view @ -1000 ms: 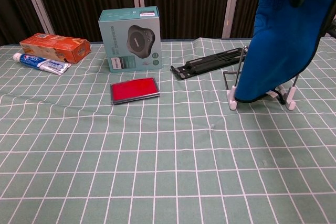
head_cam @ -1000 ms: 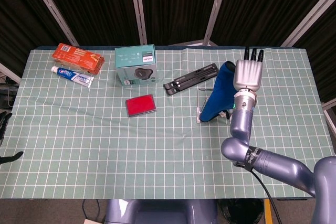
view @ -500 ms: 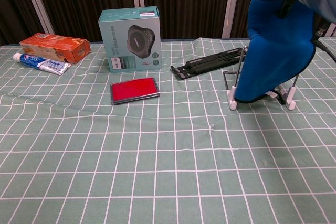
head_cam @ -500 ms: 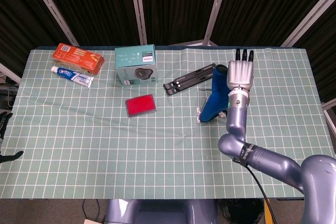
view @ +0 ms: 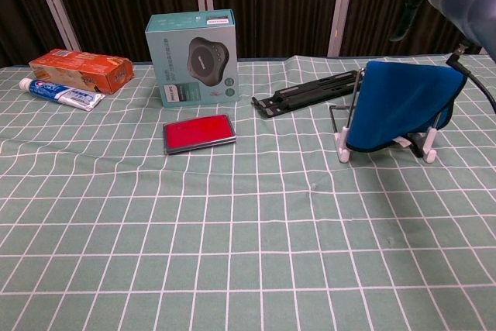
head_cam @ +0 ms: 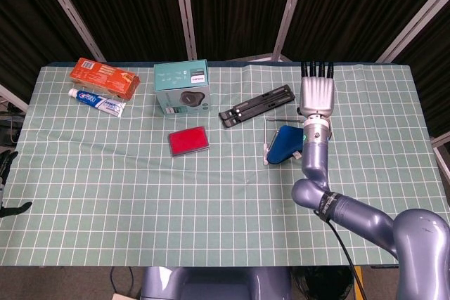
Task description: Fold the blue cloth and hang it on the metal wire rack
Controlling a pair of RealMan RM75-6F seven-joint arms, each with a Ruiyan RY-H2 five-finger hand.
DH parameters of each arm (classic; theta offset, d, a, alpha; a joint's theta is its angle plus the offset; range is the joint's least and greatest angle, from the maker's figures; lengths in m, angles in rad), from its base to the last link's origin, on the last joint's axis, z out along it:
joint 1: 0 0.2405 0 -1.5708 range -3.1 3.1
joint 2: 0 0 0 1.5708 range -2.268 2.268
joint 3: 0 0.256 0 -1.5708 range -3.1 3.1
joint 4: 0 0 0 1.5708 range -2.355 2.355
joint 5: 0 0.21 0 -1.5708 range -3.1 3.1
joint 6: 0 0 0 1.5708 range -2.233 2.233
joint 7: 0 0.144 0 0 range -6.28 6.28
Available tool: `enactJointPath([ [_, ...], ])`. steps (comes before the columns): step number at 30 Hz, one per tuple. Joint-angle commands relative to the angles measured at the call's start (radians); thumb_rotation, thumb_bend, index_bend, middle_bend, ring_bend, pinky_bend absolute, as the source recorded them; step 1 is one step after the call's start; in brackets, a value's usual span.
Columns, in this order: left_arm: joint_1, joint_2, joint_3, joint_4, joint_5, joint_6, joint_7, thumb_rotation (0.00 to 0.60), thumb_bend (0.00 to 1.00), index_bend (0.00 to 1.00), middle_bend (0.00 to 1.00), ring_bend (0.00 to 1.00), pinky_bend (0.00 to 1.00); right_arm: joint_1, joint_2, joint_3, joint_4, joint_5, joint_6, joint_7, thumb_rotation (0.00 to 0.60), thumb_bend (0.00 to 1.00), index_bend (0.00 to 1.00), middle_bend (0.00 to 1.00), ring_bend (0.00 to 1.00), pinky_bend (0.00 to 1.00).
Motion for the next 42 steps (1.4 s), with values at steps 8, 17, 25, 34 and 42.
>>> enactJointPath([
  [8, 0.011, 0.017, 0.006, -0.022, 0.041, 0.029, -0.029, 0.600, 0.00, 0.00, 0.00, 0.00, 0.00, -0.092, 0.130, -0.008, -0.227, -0.162, 0.095, 0.114, 0.600, 0.00, 0.03, 0.00, 0.00, 0.00],
  [17, 0.038, 0.047, 0.023, -0.059, 0.136, 0.103, -0.080, 0.600, 0.00, 0.00, 0.00, 0.00, 0.00, -0.287, 0.451, -0.181, -0.518, -0.607, 0.046, 0.415, 0.600, 0.00, 0.03, 0.00, 0.00, 0.00],
  [25, 0.068, 0.070, 0.041, -0.091, 0.218, 0.178, -0.111, 0.600, 0.00, 0.00, 0.00, 0.00, 0.00, -0.503, 0.570, -0.368, -0.563, -1.002, 0.267, 0.612, 0.600, 0.00, 0.02, 0.00, 0.00, 0.00],
  [34, 0.092, 0.083, 0.054, -0.097, 0.255, 0.222, -0.128, 0.600, 0.00, 0.00, 0.00, 0.00, 0.00, -0.722, 0.556, -0.487, -0.559, -1.150, 0.471, 0.609, 0.600, 0.00, 0.00, 0.00, 0.00, 0.00],
  [42, 0.105, 0.097, 0.061, -0.100, 0.280, 0.246, -0.157, 0.600, 0.00, 0.00, 0.00, 0.00, 0.00, -0.809, 0.507, -0.489, -0.494, -1.170, 0.537, 0.665, 0.600, 0.00, 0.00, 0.00, 0.00, 0.00],
])
